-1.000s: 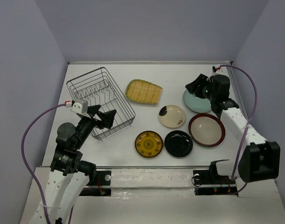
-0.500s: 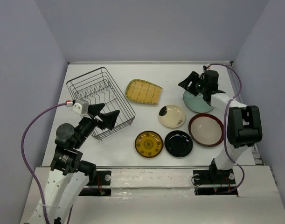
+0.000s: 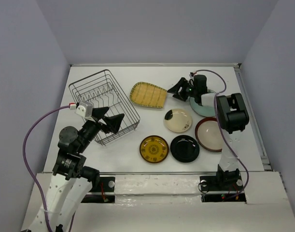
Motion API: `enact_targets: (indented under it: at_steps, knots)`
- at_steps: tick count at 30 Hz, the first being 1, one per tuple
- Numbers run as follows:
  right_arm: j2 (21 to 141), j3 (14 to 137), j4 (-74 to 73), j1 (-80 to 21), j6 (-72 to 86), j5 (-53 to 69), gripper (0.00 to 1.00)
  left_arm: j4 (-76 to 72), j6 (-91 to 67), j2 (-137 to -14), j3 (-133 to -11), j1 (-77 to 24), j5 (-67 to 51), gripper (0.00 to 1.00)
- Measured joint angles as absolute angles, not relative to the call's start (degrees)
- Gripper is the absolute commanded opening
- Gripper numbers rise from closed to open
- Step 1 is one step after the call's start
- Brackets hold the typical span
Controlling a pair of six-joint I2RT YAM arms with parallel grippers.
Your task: Load the plates into the dish rack
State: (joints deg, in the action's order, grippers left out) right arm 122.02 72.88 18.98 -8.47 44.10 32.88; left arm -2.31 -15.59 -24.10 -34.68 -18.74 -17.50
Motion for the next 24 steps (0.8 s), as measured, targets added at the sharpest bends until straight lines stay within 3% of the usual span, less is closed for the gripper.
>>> enact_targets:
  at_steps: [8,11,12,15,19,24]
  knots:
    - [129.97,82.87,19.73,-14.50,45.98,32.80,0.65,-2.28,-15.59,-24.27,-34.68,-18.79,-17.10,0.97]
    - [132.25,85.32,20.36,-15.40,47.40,32.84,0.49,-2.28,-15.68,-24.27,-34.68,-18.79,-17.15,0.88]
    - [132.62,85.82,20.36,-15.55,47.70,32.60,0.37,-2.28,-15.70,-24.29,-34.68,-18.79,-17.12,0.82]
    - [132.94,85.76,20.27,-15.55,49.25,31.94,0.08,-2.26,-15.70,-24.32,-34.68,-18.79,-17.12,0.79]
    - [131.70,84.16,23.44,-15.20,53.98,31.11,0.07,-2.28,-15.79,-24.51,-34.68,-18.79,-17.10,0.75]
    - [121.54,78.26,23.38,-15.51,52.53,25.12,0.07,-2.31,-17.41,-27.05,-34.68,-18.79,-17.10,0.73]
